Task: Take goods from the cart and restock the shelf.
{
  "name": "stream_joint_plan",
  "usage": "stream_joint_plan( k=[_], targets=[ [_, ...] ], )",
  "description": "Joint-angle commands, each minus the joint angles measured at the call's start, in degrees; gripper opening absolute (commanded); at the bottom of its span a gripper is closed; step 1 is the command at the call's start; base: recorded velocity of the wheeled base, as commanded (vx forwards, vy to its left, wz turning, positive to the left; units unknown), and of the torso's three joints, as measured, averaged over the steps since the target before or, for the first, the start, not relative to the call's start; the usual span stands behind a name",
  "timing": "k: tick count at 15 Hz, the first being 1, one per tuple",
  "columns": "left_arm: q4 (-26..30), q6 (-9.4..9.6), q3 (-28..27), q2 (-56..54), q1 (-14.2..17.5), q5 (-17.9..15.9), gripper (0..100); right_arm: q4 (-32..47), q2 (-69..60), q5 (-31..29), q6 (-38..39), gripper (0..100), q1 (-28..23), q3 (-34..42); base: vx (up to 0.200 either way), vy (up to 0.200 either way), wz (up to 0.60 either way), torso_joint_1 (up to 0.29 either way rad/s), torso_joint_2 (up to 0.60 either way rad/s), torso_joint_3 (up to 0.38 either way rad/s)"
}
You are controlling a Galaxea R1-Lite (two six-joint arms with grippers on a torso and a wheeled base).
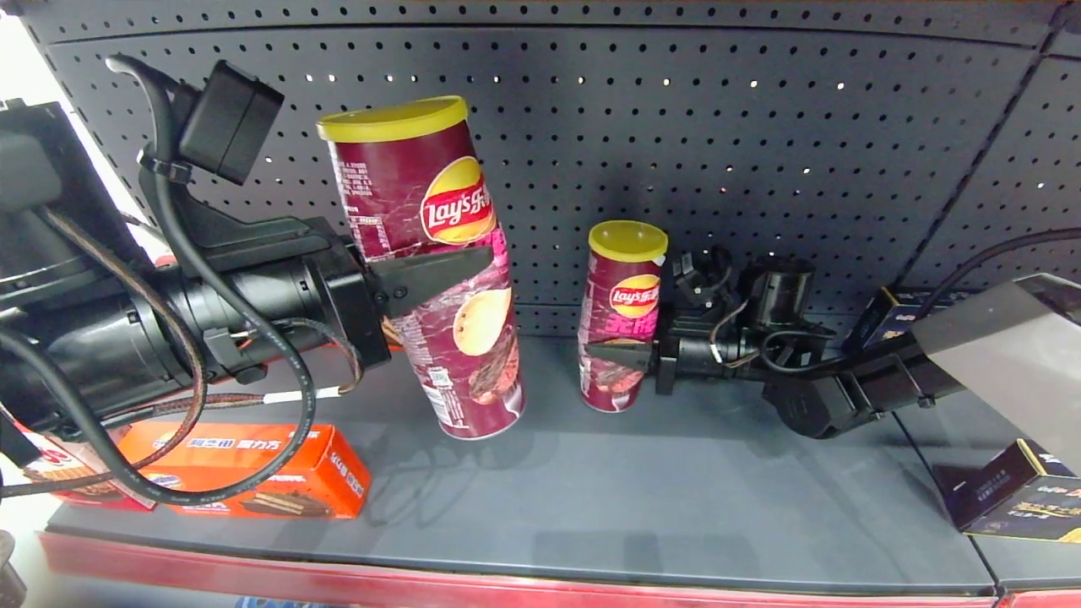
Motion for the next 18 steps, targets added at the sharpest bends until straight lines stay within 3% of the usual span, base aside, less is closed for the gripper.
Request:
stream_joint_plan(
  k=[1,7,13,18],
  targets=[
    [0.00,-0.01,0.23,-0.09,0.02,0.09,0,0.08,-1.93,0.00,-0.04,0,0.02,0.74,0.000,0.000,0.00,0.000,0.00,0.000],
    [0.00,-0.01,-0.39,-0.27,0.02,0.09,0,-2.55,-11.60,-3.87,0.32,0,1.52,10.85,0.000,0.000,0.00,0.000,0.00,0.000],
    [0.09,-0.10,-0.47,-0.18,0.11,0.09,0,-15.56,-21.01,-12.22,1.55,0,8.46,32.38,0.000,0.000,0.00,0.000,0.00,0.000],
    [0.17,-0.10,-0.47,-0.36,0.11,0.17,0,-24.88,-21.18,-12.57,1.28,0,9.60,44.69,0.000,0.000,0.00,0.000,0.00,0.000]
  ],
)
